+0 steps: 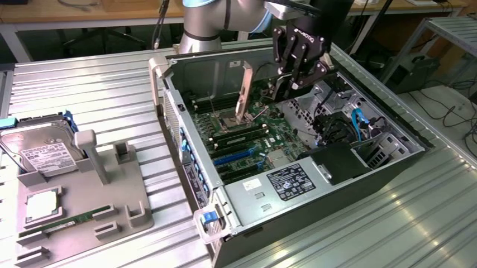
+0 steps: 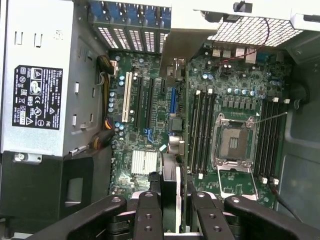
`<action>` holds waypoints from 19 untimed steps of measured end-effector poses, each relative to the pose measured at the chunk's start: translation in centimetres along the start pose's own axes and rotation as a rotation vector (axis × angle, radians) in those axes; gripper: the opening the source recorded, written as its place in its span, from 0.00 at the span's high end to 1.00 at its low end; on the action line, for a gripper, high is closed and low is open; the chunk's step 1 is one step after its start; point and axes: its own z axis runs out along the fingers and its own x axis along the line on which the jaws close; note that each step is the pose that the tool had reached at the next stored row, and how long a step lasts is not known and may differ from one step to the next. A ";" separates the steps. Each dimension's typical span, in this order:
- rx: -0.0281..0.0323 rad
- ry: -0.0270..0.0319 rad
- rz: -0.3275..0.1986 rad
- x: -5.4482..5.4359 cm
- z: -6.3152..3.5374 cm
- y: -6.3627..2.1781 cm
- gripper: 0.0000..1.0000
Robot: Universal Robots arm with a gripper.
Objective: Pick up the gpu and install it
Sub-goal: 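Insert the gpu into the slot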
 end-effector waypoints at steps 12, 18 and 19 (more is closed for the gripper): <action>0.0002 -0.0022 0.000 0.0 0.46 -0.01 0.73; 0.0004 -0.0038 0.000 0.0 0.66 -0.02 0.73; 0.0005 -0.0044 0.000 0.0 0.69 -0.03 0.73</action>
